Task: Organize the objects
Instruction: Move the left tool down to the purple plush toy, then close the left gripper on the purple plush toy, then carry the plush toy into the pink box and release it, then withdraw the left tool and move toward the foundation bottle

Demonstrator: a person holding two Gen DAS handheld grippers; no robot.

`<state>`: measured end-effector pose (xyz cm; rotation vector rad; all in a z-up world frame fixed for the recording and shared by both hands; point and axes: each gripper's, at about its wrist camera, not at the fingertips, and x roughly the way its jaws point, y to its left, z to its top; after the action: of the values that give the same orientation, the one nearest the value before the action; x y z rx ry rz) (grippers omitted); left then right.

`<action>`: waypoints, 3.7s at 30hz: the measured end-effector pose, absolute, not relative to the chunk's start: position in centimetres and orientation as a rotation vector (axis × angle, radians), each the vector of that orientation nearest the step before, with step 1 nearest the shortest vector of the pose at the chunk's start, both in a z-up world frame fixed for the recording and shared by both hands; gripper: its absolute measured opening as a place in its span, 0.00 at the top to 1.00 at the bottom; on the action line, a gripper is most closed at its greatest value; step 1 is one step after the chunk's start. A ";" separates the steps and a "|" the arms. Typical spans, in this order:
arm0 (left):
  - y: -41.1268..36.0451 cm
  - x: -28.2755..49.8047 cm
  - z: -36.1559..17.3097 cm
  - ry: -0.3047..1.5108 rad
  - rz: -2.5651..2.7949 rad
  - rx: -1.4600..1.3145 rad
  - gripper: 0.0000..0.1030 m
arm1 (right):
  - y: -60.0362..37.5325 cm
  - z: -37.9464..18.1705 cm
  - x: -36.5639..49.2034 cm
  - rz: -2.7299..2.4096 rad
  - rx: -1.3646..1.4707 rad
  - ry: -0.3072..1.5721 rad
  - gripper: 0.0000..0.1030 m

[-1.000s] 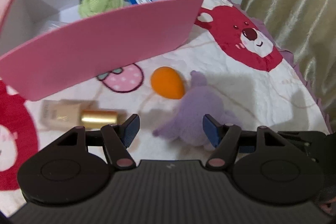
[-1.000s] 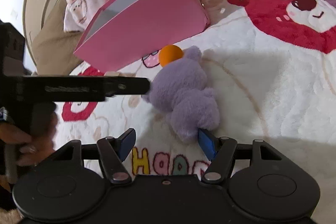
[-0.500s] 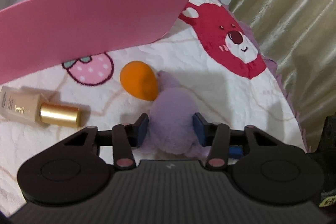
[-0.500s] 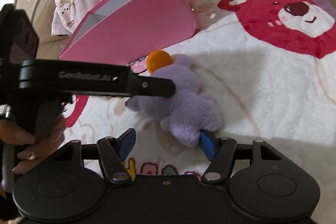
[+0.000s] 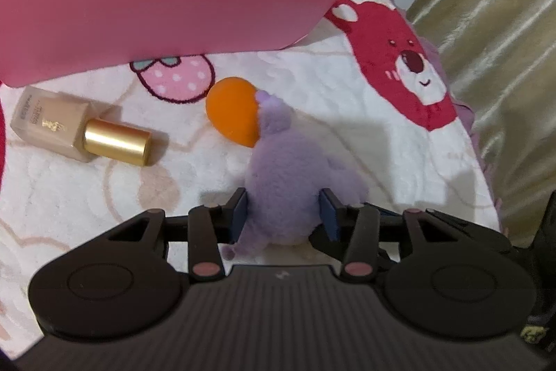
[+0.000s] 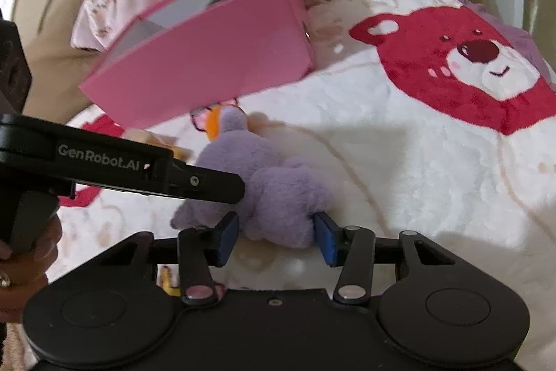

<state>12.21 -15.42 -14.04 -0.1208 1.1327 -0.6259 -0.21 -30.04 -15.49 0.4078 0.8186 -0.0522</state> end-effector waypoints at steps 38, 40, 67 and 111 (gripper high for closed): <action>-4.6 7.4 1.7 0.902 -0.547 -0.132 0.59 | -20.0 0.3 0.9 0.228 0.086 0.663 0.34; -4.2 8.3 3.1 0.888 -0.535 -0.131 0.59 | -19.8 1.6 2.0 0.236 0.066 0.646 0.33; -5.4 31.8 -2.9 1.039 -0.383 -0.202 0.58 | -23.5 -3.8 23.4 0.110 0.196 0.708 0.42; -1.5 17.5 7.0 0.970 -0.454 0.092 0.34 | -21.7 6.8 6.4 0.221 0.174 0.741 0.40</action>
<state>17.49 -1.48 6.95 0.0921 0.9702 -0.4540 6.38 -21.66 6.75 0.1741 0.7408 0.2212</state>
